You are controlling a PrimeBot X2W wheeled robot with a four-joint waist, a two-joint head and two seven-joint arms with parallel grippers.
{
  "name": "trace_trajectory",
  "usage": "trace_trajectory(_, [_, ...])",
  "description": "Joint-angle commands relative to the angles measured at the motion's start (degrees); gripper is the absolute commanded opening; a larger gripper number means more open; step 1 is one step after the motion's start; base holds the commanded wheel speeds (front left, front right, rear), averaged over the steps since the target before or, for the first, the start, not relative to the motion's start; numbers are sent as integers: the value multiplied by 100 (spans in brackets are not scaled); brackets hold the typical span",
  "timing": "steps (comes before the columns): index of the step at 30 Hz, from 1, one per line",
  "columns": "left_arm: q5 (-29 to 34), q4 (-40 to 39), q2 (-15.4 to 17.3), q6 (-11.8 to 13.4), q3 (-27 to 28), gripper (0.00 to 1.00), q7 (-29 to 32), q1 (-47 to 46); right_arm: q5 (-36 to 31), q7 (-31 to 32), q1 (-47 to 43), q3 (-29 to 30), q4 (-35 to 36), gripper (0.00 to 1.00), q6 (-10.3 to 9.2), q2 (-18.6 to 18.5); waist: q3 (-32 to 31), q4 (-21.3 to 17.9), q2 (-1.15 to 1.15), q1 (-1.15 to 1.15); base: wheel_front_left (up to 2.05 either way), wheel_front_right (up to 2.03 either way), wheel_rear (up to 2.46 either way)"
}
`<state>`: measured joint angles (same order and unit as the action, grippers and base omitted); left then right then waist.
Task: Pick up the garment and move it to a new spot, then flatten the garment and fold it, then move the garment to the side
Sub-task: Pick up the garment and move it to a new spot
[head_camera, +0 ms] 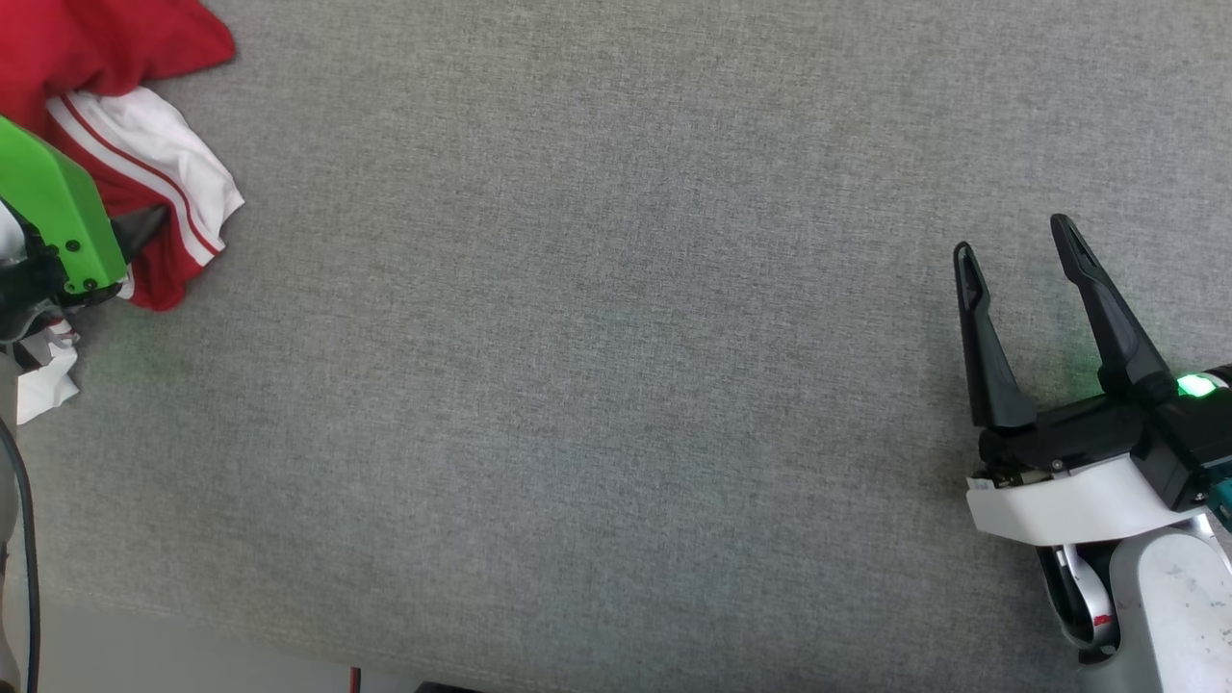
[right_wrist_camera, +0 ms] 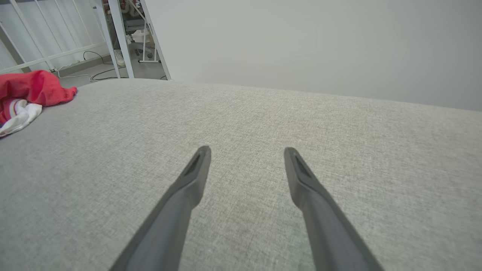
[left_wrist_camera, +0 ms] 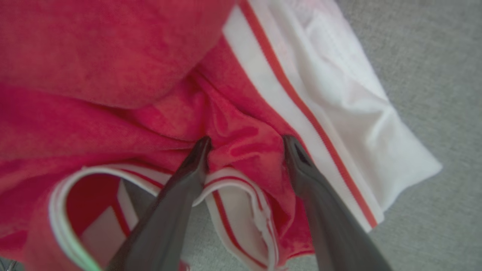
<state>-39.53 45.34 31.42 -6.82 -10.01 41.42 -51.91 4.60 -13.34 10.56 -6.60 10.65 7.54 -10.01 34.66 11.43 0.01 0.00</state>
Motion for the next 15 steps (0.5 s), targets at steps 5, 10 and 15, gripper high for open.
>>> trace_trajectory(5, [-238, 101, -335, -16, -17, 0, -188, 347, -73, 0, 68, 14, -27, 100, -5, 7, -112, 33, -1, 0, 0, 0, 0])
trace_trajectory(10, [-251, -82, -382, -24, 56, 0, -730, 439, -53, -39, 31, 46, -233, 100, -5, 33, -501, 67, -1, 0, 0, 0, 0])
trace_trajectory(15, [-81, -552, -335, -46, 14, 0, -1678, 569, -29, -101, -78, 140, -582, 100, -5, 87, -1106, 44, -1, 0, 0, 0, 0])
